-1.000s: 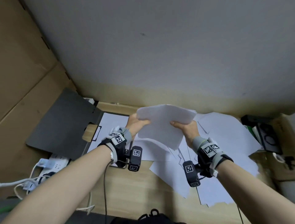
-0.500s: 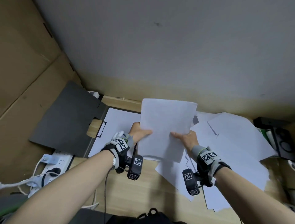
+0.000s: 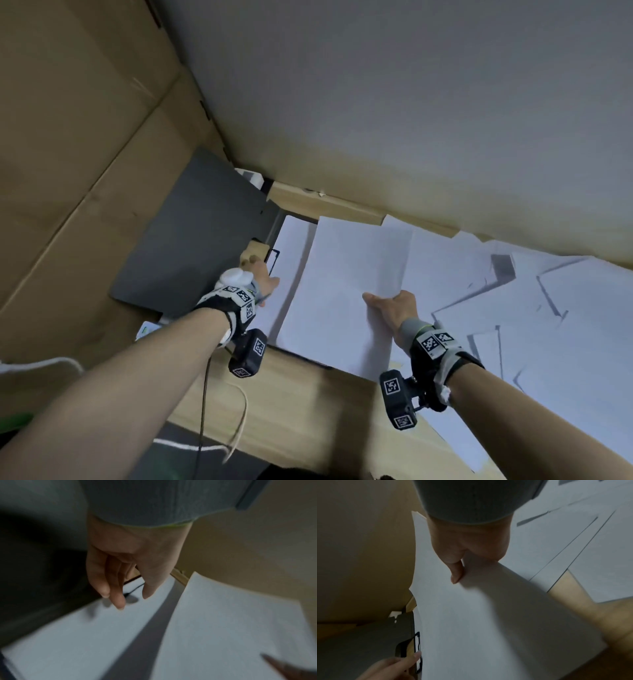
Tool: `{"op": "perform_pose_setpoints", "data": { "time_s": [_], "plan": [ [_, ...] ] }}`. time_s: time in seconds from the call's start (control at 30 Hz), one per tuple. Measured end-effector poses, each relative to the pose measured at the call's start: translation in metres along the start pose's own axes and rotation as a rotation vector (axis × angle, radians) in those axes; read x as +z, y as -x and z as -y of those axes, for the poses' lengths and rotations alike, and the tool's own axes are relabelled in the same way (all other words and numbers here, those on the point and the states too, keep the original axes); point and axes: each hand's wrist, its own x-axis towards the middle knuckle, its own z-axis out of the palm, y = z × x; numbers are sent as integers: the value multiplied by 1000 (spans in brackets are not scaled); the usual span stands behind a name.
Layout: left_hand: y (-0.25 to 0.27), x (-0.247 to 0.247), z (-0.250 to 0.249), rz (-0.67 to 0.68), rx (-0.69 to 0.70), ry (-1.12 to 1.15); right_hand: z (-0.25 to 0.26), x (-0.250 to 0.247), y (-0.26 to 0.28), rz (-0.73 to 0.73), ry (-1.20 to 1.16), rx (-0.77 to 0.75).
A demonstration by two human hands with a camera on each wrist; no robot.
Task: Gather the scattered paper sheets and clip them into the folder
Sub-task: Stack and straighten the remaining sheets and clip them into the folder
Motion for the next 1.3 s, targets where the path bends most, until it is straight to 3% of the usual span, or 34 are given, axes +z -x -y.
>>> {"op": "perform_pose_setpoints", "data": {
  "time_s": [0.07, 0.2, 0.37, 0.53, 0.6, 0.7, 0.83, 0.93, 1.03, 1.1, 1.17, 1.3],
  "plan": [
    [-8, -4, 11, 3, 49, -319, 1, 10, 1, 6, 7, 14],
    [-31, -1, 20, -41, 185, -548, 5, 35, -5, 33, 48, 26],
    [-34, 3, 12, -24, 209, -574, 7, 56, -10, 16, 82, 28],
    [-35, -9, 6, 155, 143, -421, 6, 80, -18, -19, 141, 32],
    [-36, -5, 6, 137, 112, -401, 11, 89, -18, -26, 166, 26],
    [-44, -1, 8, 47, 251, -535, 13, 94, -22, -41, 223, 43],
    [-52, 5, 5, 30, 281, -627, 10, 88, -27, 15, 217, 74],
    [-50, -1, 0, 50, 274, -672, 9, 75, -24, 58, 203, 52],
    [-47, -14, -16, 195, 196, -726, 9, 43, -22, 78, 87, 27],
    [-40, -18, -39, 151, 176, -665, 5, 4, -21, 38, 15, 24],
    [-31, -15, -59, 118, 222, -583, 1, -28, -23, -14, -33, 24],
    [1, 29, -127, 97, 449, -448, -17, -117, -12, -170, -142, 23]
  ]
}}
